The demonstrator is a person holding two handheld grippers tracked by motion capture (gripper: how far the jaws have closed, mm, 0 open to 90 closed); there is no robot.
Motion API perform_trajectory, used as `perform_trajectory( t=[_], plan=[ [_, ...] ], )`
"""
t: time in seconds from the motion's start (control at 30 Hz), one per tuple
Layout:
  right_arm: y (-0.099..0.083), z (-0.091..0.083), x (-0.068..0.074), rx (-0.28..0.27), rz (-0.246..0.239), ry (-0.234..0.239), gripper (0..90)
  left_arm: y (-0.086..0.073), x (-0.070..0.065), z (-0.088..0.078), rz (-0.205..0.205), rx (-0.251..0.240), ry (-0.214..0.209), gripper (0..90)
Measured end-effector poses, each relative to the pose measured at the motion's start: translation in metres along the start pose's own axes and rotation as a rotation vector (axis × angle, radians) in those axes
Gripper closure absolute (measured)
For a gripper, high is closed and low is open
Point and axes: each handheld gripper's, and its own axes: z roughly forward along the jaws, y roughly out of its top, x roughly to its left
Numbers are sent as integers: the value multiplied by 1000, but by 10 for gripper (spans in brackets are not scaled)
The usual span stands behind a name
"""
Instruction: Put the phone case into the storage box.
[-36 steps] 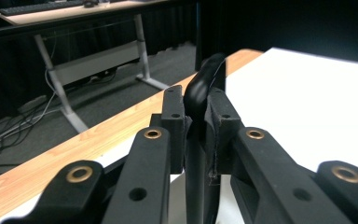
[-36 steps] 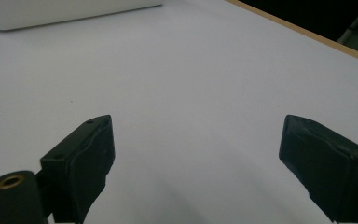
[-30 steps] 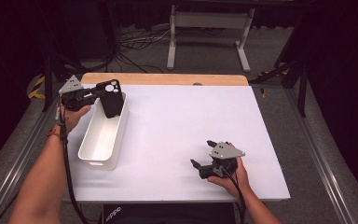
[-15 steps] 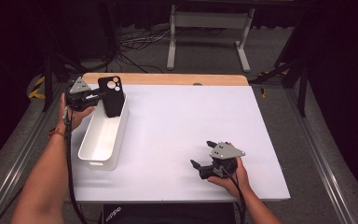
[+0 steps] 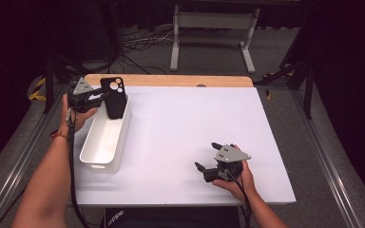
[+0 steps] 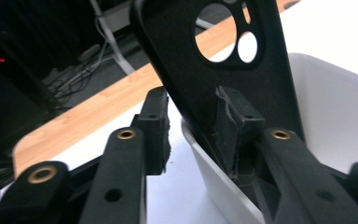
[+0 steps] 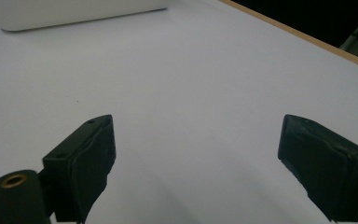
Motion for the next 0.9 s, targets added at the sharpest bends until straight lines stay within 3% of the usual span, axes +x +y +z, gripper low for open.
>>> perform_trajectory(
  t=[0.4, 0.73, 0.9],
  plan=[
    [4, -3, -3, -24, -16, -2, 114, 4, -2, -26, -38, -79, 14, 546],
    [7, -6, -4, -43, -34, -12, 115, 13, -18, -44, -25, -120, 5, 412],
    [8, -7, -7, -51, -30, -18, 115, 20, -30, -54, 8, -133, 9, 324]
  ],
)
